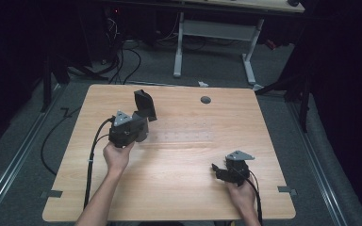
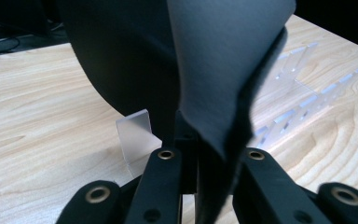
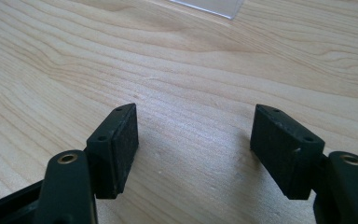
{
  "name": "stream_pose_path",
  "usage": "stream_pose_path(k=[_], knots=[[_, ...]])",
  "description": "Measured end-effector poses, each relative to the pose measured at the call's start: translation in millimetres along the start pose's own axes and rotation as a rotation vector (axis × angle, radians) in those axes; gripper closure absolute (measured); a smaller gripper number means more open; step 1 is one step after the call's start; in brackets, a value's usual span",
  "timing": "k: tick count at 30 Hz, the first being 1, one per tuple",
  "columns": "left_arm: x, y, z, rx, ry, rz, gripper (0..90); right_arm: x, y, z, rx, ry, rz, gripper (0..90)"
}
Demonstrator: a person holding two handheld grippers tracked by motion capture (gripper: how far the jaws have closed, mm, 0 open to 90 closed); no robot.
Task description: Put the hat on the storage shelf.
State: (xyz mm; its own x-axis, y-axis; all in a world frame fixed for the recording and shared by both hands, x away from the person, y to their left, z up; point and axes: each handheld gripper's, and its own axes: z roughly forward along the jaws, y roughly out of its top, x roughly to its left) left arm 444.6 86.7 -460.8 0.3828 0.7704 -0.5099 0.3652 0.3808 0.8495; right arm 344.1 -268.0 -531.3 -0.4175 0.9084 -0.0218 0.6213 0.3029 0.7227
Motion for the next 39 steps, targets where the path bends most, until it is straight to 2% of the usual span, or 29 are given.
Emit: stream_pose_path(k=[6, 9, 13, 17, 22, 30, 39], knots=[[3.1, 3.3, -6.6, -0.004, -0.002, -0.014, 77.8, 0.0, 0.0, 0.0, 0.000, 0.000, 0.000, 32.5], [4.6, 5.7, -10.6, -0.024, 0.003, -0.017, 68.9, 0.0, 0.0, 0.0, 0.000, 0.000, 0.000, 32.5], [5.2, 8.1, -14.6, -0.033, 0.015, 0.000, 60.1, 0.0, 0.0, 0.0, 0.000, 0.000, 0.000, 32.4], [5.6, 10.1, -17.2, -0.038, 0.021, 0.004, 53.8, 0.0, 0.0, 0.0, 0.000, 0.000, 0.001, 32.4], [6.2, 12.9, -20.5, -0.034, 0.021, -0.011, 48.8, 0.0, 0.0, 0.0, 0.000, 0.000, 0.001, 32.5], [6.2, 15.8, -31.7, -0.020, 0.023, -0.002, 43.3, -0.1, 0.1, 0.1, 0.000, 0.001, 0.001, 32.5], [9.2, 17.4, -51.2, -0.033, 0.003, -0.034, 40.6, 0.0, 0.1, 0.0, 0.000, 0.000, 0.004, 32.5]])
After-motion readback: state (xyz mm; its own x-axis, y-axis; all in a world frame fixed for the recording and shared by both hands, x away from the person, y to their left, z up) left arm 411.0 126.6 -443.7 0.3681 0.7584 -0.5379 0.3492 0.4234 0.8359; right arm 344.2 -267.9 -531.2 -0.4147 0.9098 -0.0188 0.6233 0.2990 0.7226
